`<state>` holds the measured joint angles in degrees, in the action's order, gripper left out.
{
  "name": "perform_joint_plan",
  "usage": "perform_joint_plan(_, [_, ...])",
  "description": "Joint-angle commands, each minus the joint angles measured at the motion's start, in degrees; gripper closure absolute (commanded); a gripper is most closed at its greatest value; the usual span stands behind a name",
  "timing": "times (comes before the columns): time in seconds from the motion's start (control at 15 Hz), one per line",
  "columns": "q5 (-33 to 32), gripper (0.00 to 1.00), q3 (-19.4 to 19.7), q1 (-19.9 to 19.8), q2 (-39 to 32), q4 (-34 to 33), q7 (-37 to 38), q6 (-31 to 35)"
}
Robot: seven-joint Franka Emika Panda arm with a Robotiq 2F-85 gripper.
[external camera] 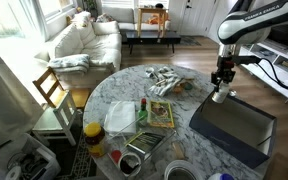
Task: Pick up the white and orange bottle and put it in the shoe box, pick up the yellow bottle with a foil top from the table and put it in the shoe box, pick up the shoe box and put it on top of the crisper drawer
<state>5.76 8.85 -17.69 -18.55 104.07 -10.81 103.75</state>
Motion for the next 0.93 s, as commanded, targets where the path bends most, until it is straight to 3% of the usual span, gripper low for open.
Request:
perform_joint_plan(0.0, [0.9,0.68,0.1,0.1,3.8,3.9,-5.6,-4.6])
perform_joint_plan(0.13, [0.0,0.68,0.1,0.4,4.3,5.9,-7.9,-6.0])
perform_joint_plan(0.27, [-4.1,0.68,0.7,2.0,4.7,10.3,-4.8,1.3])
perform_joint_plan(0.53, [-3.8,0.68,0.7,3.5,3.6,17.1,2.5,18.5])
perform_joint_plan(0.87, [-4.6,0.68,1.1,5.1,3.4,22.1,9.4,29.8])
